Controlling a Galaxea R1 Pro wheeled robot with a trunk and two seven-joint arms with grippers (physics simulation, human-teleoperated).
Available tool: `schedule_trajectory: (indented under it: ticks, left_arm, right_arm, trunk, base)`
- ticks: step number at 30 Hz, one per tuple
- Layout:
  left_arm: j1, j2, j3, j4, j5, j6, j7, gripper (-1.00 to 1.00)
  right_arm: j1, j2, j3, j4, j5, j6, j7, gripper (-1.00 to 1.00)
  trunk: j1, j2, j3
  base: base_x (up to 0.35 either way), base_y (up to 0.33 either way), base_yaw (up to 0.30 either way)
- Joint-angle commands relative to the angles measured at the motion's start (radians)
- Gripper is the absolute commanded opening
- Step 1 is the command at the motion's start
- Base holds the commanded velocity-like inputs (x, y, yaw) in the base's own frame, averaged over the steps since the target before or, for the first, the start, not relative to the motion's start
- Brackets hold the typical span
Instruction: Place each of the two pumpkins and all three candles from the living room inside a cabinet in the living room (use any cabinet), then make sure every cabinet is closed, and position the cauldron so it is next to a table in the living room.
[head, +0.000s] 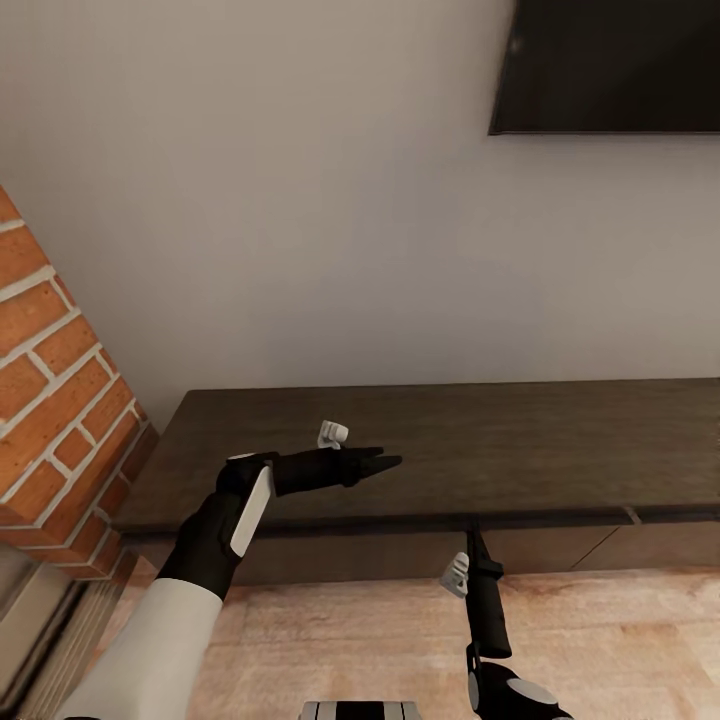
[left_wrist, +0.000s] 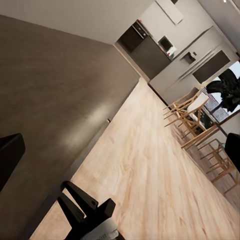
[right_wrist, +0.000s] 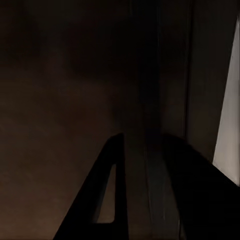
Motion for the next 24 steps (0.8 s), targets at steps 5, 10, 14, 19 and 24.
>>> schedule_trajectory:
  ticks: [5, 10, 14, 19, 24]
  left_arm:
    - [0.0, 0.0, 0.0, 0.0, 0.0, 0.0, 0.0, 1.0]
    - [0.0, 0.0, 0.0, 0.001, 0.0, 0.0, 0.0, 1.0]
    - [0.0, 0.0, 0.0, -0.002, 0.0, 0.0, 0.0, 1.0]
    - [0.0, 0.001, 0.0, 0.001, 0.028, 0.0, 0.0, 1.0]
    - [0.0, 0.001, 0.0, -0.001, 0.035, 0.0, 0.0, 1.0]
  right_arm:
    - [0.001, -0.001, 0.0, 0.003, -0.004, -0.002, 0.009, -1.0]
    - [0.001, -0.002, -0.003, 0.003, -0.004, -0.002, 0.009, -1.0]
    - [0.001, -0.002, -0.004, 0.003, -0.004, -0.002, 0.008, -1.0]
    - [0.001, -0.002, -0.004, 0.003, -0.004, -0.002, 0.008, -1.0]
    - [0.001, -0.002, -0.004, 0.003, -0.004, -0.002, 0.006, -1.0]
  trunk:
    - [0.0, 0.0, 0.0]
    - [0.0, 0.0, 0.0]
    - [0.0, 0.0, 0.0]
    - [0.0, 0.0, 0.0]
    - [0.0, 0.0, 0.0]
  base:
    - [-0.006, 0.0, 0.0]
    - [0.0, 0.0, 0.0]
    - [-0.091, 0.021, 0.0]
    - [-0.023, 0.005, 0.0]
    - [-0.124, 0.025, 0.0]
